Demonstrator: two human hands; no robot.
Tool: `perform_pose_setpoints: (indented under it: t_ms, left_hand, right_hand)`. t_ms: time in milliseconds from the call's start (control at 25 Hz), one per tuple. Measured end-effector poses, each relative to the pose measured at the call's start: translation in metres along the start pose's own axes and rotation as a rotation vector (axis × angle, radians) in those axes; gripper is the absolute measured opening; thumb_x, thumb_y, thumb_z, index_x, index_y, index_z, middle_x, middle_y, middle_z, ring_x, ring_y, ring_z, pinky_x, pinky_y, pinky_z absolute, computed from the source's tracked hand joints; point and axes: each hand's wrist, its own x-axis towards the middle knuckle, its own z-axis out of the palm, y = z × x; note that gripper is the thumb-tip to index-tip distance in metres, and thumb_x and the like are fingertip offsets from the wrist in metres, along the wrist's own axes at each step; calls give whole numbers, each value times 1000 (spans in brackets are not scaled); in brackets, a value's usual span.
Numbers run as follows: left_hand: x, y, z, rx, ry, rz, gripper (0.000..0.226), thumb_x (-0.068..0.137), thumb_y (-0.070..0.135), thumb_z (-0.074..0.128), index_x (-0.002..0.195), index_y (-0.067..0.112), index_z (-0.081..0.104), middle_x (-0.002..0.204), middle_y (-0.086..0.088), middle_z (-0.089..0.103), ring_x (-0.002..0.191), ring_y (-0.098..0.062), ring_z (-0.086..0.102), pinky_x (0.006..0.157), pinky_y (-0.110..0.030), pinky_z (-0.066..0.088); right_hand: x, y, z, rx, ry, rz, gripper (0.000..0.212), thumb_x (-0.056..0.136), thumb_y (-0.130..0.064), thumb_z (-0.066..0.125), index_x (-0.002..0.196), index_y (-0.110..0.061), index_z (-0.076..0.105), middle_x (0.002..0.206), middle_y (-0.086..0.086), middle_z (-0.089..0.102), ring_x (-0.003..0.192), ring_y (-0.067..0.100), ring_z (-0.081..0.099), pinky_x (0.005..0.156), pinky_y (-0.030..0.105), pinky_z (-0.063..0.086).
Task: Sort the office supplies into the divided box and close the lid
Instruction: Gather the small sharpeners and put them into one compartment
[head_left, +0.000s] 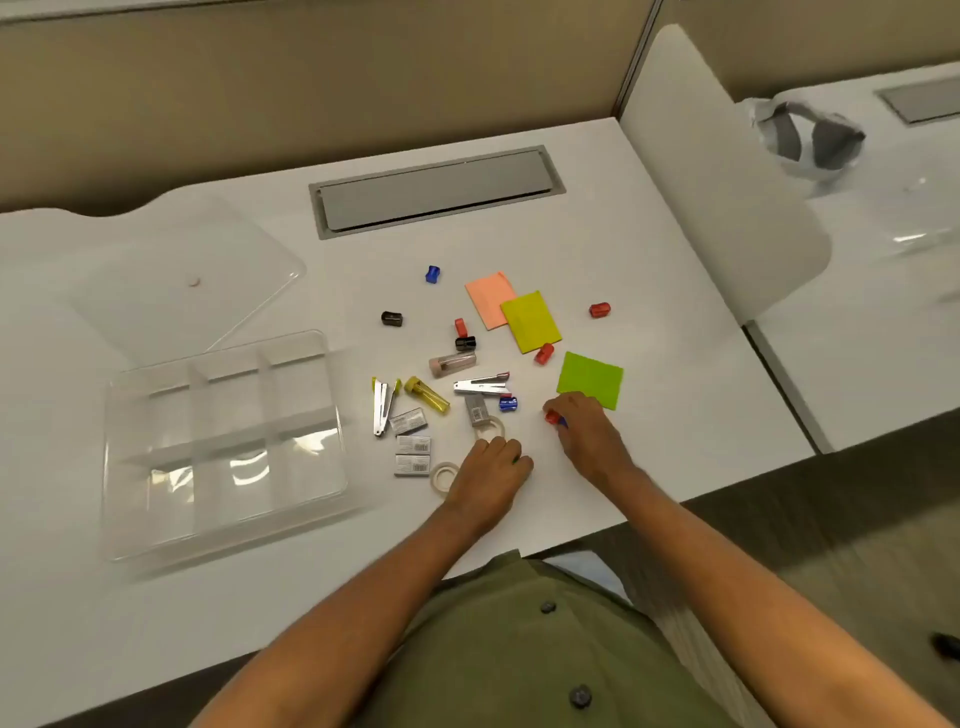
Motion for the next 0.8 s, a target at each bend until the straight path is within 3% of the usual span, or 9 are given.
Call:
perform_pose_setpoints:
  t_ms: [160,240,360,480,560,680,800]
  left_hand:
    - [2,14,-13,-158,65,-216,14,85,14,71,98,16,69,98,-3,65,85,-23,56,68,-34,40]
    - [1,23,-20,-395,79,-400,12,92,18,65,104,16,67,104,-1,66,92,-20,56,75,-32,44]
    - [12,34,-36,-834,143,-762,17,96,19,63,113,17,64,110,3,67,96,-11,61,83,-23,52]
    - [28,36,-47,-1304,245,-1110,23,99,11,57,121,19,61,109,-6,68,90,-19,70,84,-34,61]
    - [36,35,-49,-1499,289,-1209,22,100,9,52,118,17,62,103,-11,67,86,-23,69,83,-40,62]
    - [47,34,-49,-1420,270,-1239,15,98,15,54,111,12,63,99,-14,65,83,-23,65,77,-35,60]
    - [61,36,-48,-1061,209,-1212,14,96,22,55,106,14,60,97,-7,65,86,-22,64,67,-32,55]
  right_hand:
    - [12,11,-17,68,-125,-31,24,94,-11,66,117,-18,65,117,6,59,105,20,55,92,34,51]
    - [23,13,-27,230,-187,37,25,90,-8,72,113,-14,67,115,7,62,97,17,56,90,34,53]
    - [37,10,-51,822,-281,374,26,88,-3,73,113,-9,68,112,8,68,93,18,64,79,32,61]
    - [48,17,-68,1322,-348,597,17,93,-2,65,105,-14,66,98,4,70,87,17,66,68,28,58]
    - [57,25,-74,1476,-339,693,16,95,-3,56,90,-17,63,96,4,67,81,18,61,58,28,52]
    - [73,29,-82,1400,-378,697,18,92,-7,50,79,-17,56,94,6,59,78,21,53,53,27,44]
    - [90,22,-87,1076,-403,518,11,94,-11,57,90,-21,58,88,1,59,77,16,59,56,26,46]
